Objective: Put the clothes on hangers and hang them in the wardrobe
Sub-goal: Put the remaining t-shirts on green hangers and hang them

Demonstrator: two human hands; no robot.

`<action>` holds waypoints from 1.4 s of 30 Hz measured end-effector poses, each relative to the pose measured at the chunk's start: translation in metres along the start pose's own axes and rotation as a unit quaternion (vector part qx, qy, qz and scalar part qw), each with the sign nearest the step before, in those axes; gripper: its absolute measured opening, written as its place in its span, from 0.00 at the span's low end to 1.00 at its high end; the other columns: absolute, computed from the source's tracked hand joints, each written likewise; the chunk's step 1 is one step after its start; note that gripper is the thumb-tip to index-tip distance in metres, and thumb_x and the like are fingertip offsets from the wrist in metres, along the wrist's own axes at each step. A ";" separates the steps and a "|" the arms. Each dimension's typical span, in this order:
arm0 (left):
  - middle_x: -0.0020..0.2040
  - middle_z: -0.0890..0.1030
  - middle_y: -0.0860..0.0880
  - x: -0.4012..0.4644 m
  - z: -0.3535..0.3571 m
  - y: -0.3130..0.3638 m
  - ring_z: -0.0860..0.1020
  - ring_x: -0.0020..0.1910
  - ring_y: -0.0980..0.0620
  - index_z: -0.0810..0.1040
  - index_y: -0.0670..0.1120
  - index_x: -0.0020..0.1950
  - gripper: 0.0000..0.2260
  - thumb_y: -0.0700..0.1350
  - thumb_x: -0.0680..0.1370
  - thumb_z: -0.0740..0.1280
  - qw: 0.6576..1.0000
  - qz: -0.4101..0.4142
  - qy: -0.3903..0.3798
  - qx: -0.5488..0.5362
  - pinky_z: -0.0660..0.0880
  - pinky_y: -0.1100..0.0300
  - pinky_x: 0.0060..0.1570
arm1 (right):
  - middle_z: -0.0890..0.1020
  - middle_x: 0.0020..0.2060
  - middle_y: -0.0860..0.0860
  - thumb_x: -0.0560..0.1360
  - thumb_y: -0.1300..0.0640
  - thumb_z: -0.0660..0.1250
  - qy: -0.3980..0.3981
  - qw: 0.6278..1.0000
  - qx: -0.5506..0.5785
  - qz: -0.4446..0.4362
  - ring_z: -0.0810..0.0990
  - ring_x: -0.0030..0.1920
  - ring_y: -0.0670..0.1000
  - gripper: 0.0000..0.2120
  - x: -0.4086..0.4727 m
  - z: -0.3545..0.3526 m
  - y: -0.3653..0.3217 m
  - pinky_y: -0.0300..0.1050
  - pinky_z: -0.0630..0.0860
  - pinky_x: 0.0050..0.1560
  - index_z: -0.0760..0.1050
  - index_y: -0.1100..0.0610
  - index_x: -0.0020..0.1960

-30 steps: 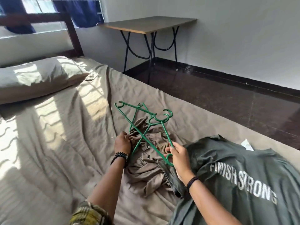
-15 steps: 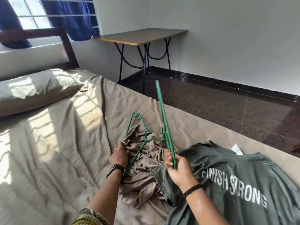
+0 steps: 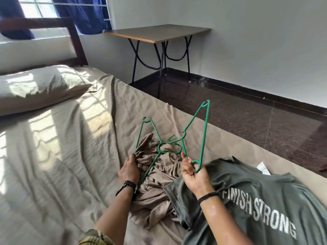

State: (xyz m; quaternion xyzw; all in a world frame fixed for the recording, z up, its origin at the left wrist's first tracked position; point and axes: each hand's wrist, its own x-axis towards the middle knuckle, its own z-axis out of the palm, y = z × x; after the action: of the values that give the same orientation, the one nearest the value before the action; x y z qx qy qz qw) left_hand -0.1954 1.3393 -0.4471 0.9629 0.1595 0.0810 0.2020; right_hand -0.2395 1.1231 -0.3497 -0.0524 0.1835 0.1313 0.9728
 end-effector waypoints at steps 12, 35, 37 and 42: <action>0.61 0.76 0.44 0.009 -0.008 0.008 0.78 0.57 0.43 0.65 0.49 0.66 0.15 0.42 0.79 0.52 0.997 0.005 -0.074 0.013 0.72 0.53 0.47 | 0.64 0.29 0.52 0.80 0.69 0.51 0.183 0.866 -0.397 -0.243 0.59 0.16 0.42 0.13 -0.008 -0.012 -0.046 0.31 0.55 0.16 0.71 0.60 0.42; 0.41 0.77 0.45 -0.155 0.007 0.248 0.79 0.36 0.49 0.71 0.44 0.47 0.07 0.44 0.83 0.58 0.646 -0.127 -0.448 -0.605 0.77 0.57 0.37 | 0.70 0.31 0.52 0.80 0.67 0.57 0.217 0.693 -0.582 -0.366 0.65 0.21 0.40 0.11 -0.187 -0.098 -0.173 0.30 0.62 0.20 0.75 0.60 0.58; 0.40 0.78 0.44 -0.160 0.012 0.268 0.81 0.32 0.49 0.71 0.43 0.45 0.08 0.39 0.83 0.56 0.630 -0.139 -0.462 -0.609 0.79 0.56 0.36 | 0.71 0.32 0.53 0.80 0.67 0.57 0.210 0.680 -0.617 -0.337 0.66 0.24 0.41 0.11 -0.199 -0.098 -0.181 0.31 0.64 0.23 0.75 0.61 0.58; 0.36 0.77 0.42 -0.171 0.032 0.296 0.82 0.30 0.48 0.71 0.41 0.44 0.10 0.31 0.81 0.55 0.647 -0.131 -0.492 -0.568 0.81 0.53 0.34 | 0.79 0.48 0.50 0.76 0.61 0.65 0.231 0.531 -0.787 -0.211 0.80 0.47 0.51 0.10 -0.210 -0.093 -0.209 0.43 0.76 0.51 0.75 0.53 0.57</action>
State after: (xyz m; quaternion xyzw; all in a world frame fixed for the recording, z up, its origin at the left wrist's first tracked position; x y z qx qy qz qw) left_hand -0.2667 1.0127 -0.3688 0.5268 0.0836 -0.3569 0.7669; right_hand -0.4025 0.8593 -0.3471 -0.8626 0.2078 -0.0036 0.4612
